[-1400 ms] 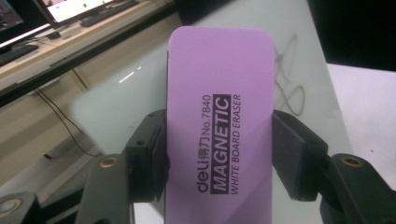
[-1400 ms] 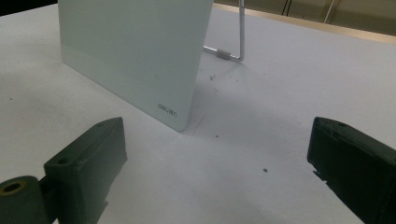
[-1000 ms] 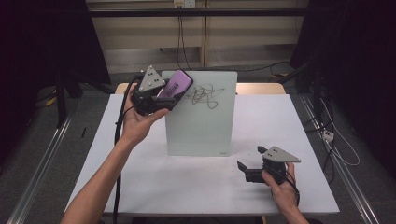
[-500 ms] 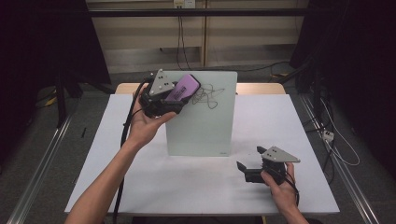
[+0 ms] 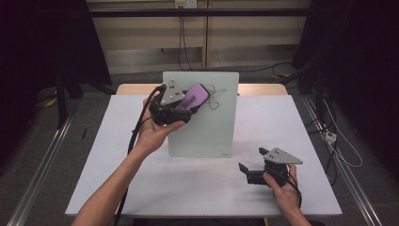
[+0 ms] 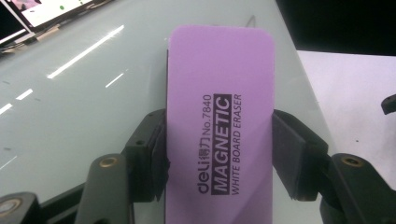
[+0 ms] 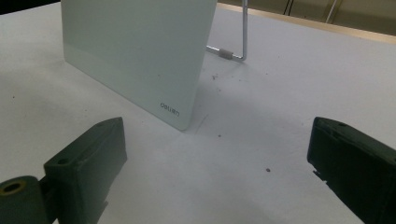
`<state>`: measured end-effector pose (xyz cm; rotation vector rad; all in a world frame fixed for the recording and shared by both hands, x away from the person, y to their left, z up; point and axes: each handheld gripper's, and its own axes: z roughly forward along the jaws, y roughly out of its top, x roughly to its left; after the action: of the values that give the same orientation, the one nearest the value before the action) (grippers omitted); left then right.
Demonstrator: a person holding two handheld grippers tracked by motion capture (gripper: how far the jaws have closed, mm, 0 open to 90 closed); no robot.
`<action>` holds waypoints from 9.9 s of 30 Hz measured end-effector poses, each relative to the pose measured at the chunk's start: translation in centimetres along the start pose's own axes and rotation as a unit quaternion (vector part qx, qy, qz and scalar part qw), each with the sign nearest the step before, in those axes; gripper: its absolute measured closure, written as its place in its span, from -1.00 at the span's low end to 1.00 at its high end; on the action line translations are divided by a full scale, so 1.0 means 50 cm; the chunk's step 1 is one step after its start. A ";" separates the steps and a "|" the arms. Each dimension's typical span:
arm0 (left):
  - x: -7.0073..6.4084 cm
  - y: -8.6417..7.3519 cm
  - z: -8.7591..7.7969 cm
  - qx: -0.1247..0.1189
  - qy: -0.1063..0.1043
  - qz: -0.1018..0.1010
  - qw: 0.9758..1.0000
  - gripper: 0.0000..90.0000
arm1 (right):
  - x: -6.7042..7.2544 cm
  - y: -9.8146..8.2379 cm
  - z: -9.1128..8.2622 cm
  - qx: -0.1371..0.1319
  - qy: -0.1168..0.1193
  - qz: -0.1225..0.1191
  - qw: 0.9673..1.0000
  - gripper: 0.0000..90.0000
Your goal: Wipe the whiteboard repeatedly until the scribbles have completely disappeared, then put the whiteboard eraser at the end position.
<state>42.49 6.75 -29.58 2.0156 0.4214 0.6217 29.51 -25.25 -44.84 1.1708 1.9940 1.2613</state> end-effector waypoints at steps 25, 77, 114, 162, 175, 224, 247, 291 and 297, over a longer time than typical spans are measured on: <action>-0.070 -0.066 0.040 0.050 -0.047 0.023 0.997 -0.08 | 0.000 0.000 0.002 0.001 0.000 0.000 1.000 -0.90; 0.048 0.034 -0.033 -0.006 0.034 -0.020 0.999 -0.08 | 0.000 0.000 0.002 0.001 0.002 -0.001 1.000 -0.90; -0.072 0.033 0.075 0.047 -0.020 0.029 0.998 -0.09 | 0.002 0.000 0.002 -0.002 0.009 -0.003 1.000 -0.90; 0.018 0.088 0.027 0.019 -0.008 -0.012 1.000 -0.09 | 0.000 0.000 -0.002 -0.005 0.007 -0.002 1.000 -0.91; -0.024 0.112 0.072 0.026 -0.022 0.012 0.999 -0.08 | -0.001 0.000 -0.006 -0.009 0.007 -0.002 1.000 -0.91; 0.091 0.021 -0.052 -0.001 0.012 -0.064 0.998 -0.08 | -0.001 -0.001 -0.005 -0.005 0.004 -0.001 1.000 -0.91; 0.093 -0.079 -0.139 0.004 0.048 -0.087 0.995 -0.08 | 0.000 0.001 0.002 -0.004 0.003 0.002 1.000 -0.91; 0.004 -0.137 -0.120 0.065 -0.074 -0.089 0.991 -0.09 | 0.008 0.004 0.009 -0.001 0.010 -0.003 1.000 -0.91; -0.019 -0.134 -0.108 0.080 -0.084 -0.072 0.991 -0.09 | 0.003 0.001 0.001 -0.005 0.007 -0.003 1.000 -0.91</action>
<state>38.31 13.28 -33.39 2.1480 0.5247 0.3340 29.48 -25.09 -44.81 1.1518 1.9979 1.2791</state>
